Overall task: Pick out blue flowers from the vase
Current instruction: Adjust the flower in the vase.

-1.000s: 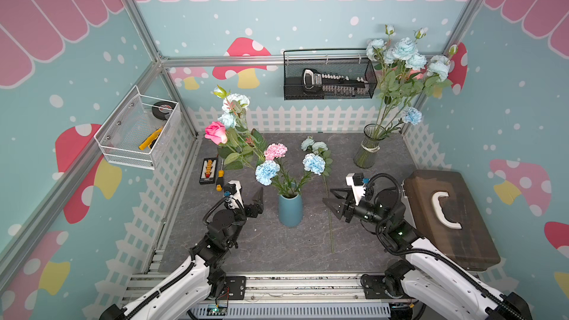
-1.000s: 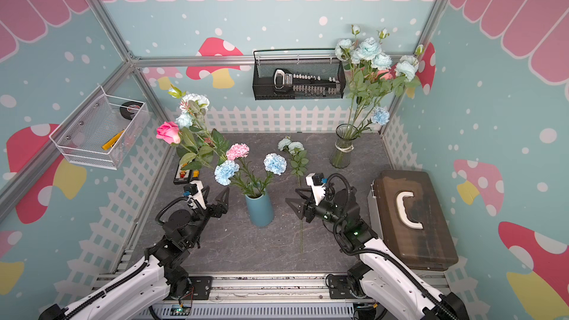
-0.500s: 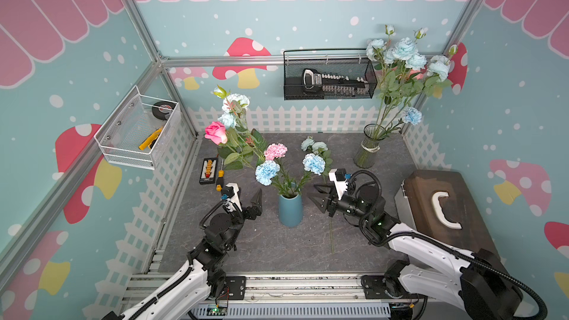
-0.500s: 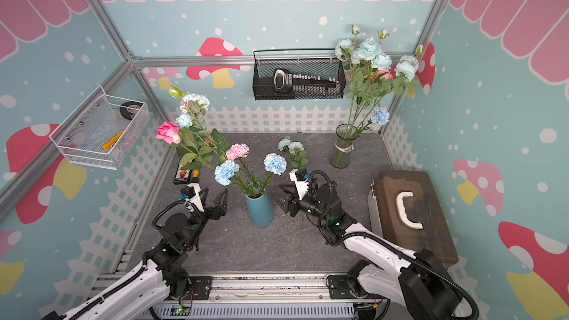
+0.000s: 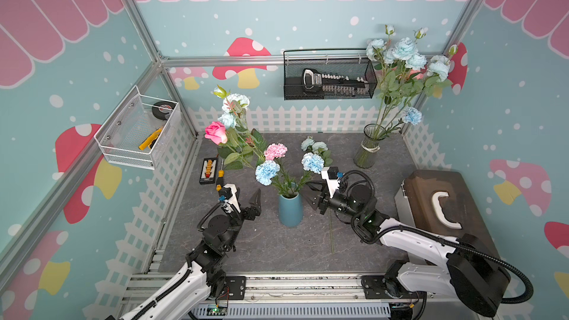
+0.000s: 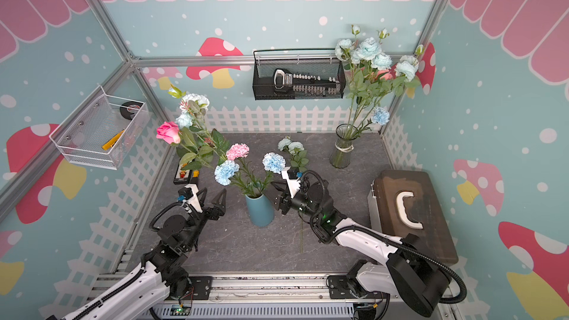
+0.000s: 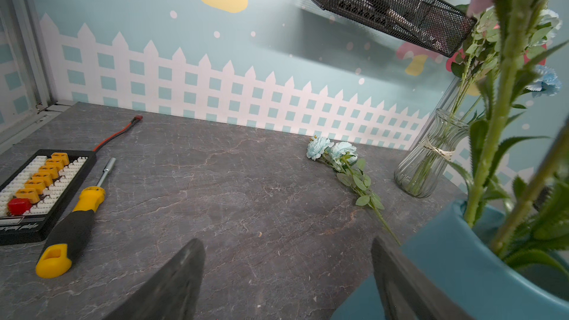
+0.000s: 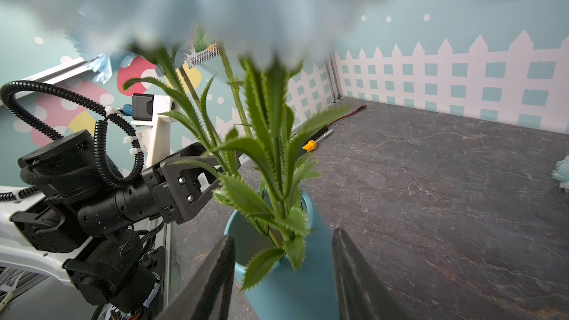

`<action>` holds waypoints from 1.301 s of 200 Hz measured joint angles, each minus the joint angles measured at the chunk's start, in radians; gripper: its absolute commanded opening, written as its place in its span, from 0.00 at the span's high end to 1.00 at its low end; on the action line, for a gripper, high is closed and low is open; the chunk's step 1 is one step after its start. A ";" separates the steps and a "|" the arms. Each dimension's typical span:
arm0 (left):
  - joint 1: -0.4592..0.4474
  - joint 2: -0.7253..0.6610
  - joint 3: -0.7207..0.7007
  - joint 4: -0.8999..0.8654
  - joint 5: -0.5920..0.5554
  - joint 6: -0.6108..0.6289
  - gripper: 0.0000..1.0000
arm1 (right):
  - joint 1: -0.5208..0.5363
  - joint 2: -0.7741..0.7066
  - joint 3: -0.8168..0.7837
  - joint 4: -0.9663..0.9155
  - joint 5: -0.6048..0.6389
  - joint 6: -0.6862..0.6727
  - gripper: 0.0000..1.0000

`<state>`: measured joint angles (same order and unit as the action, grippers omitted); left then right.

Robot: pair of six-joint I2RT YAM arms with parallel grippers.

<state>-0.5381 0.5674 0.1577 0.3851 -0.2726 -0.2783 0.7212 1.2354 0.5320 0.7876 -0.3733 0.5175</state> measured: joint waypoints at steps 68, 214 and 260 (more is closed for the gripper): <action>0.000 -0.002 -0.002 0.000 0.000 -0.003 0.15 | 0.020 0.052 0.023 0.067 -0.012 0.011 0.58; 0.000 0.004 -0.002 0.000 0.004 -0.003 0.15 | 0.021 0.107 0.076 0.071 0.040 -0.024 0.52; 0.000 0.005 -0.002 0.000 0.005 -0.002 0.15 | 0.021 0.149 0.119 0.078 0.047 -0.031 0.54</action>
<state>-0.5381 0.5728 0.1558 0.3851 -0.2680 -0.2806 0.7418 1.3842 0.6506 0.8658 -0.3264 0.4870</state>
